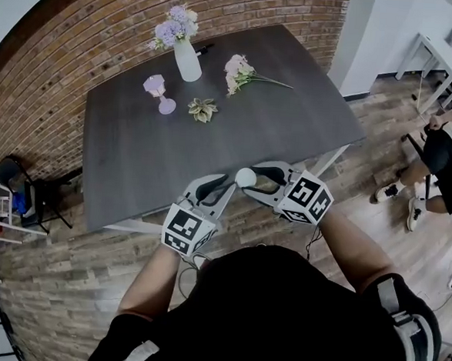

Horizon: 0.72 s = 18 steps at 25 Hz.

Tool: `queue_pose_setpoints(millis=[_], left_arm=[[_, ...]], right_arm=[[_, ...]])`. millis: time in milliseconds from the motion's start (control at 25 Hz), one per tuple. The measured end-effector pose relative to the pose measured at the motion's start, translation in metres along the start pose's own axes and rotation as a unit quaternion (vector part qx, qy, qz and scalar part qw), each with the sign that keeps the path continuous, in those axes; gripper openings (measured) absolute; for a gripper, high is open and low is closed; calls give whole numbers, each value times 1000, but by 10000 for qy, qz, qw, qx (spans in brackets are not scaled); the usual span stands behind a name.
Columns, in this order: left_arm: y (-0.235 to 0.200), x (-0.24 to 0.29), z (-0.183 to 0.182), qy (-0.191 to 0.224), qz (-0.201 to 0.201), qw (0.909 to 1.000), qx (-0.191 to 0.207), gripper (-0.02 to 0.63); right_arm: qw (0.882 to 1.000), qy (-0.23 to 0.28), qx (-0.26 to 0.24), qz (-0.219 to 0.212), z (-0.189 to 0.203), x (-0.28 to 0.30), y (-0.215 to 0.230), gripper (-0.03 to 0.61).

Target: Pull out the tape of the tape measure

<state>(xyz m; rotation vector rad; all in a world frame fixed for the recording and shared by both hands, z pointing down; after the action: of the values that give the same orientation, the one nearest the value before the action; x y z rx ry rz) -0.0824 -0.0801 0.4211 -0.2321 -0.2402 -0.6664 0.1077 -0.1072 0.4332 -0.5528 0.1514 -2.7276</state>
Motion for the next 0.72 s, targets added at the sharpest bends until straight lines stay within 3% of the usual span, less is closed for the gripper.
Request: queue_pose_setpoints(millis=[480, 600, 720], left_arm=[[2, -8, 5, -134, 21, 9999, 65, 66], [1, -12, 8, -137, -13, 9999, 39, 17], [1, -15, 9, -147, 27, 9999, 19, 12]], right_arm=[[9996, 4, -142, -231, -7, 11, -4, 210], [9993, -7, -185, -337, -7, 12, -5, 210], [9988, -13, -235, -431, -7, 13, -7, 209]])
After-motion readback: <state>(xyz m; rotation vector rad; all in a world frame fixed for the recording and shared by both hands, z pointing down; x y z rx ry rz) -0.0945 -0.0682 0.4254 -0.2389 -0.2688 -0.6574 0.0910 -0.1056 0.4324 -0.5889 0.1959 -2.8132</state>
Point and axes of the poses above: the fingertips, and each gripper's own axes: x forward along the fingers, y to its right, z out of its underside, the point moved 10 cm from there along -x, backward along the fingers, and after that the axes turned 13 degrees about -x, right-handed, at the moved point
